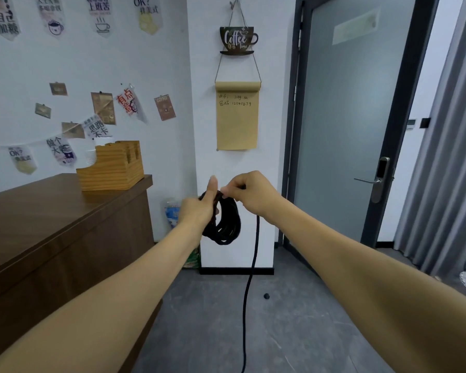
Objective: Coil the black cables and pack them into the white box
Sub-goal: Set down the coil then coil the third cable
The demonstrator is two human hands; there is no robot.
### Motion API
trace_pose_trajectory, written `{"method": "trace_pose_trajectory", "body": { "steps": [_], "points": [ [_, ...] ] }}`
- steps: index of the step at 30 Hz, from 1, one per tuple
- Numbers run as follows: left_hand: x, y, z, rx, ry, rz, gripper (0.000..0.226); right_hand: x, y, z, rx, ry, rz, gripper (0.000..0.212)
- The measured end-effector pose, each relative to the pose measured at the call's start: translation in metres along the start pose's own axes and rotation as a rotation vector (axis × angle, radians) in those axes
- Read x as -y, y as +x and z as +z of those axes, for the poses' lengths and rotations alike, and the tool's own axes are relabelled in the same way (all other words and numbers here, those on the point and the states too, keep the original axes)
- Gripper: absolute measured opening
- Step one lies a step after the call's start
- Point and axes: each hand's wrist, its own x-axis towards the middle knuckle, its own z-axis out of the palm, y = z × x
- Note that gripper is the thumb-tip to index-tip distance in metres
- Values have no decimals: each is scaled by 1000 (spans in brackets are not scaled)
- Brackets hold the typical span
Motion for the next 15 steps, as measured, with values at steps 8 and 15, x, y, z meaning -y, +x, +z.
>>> {"method": "trace_pose_trajectory", "body": {
  "steps": [8, 15],
  "points": [
    [5, 1, 10, 203, -150, 77, 47, -8, 0, -7, -63, 179, 181, 22],
    [11, 11, 6, 252, -177, 60, 42, -24, -1, -21, -48, 334, 288, 27]
  ]
}}
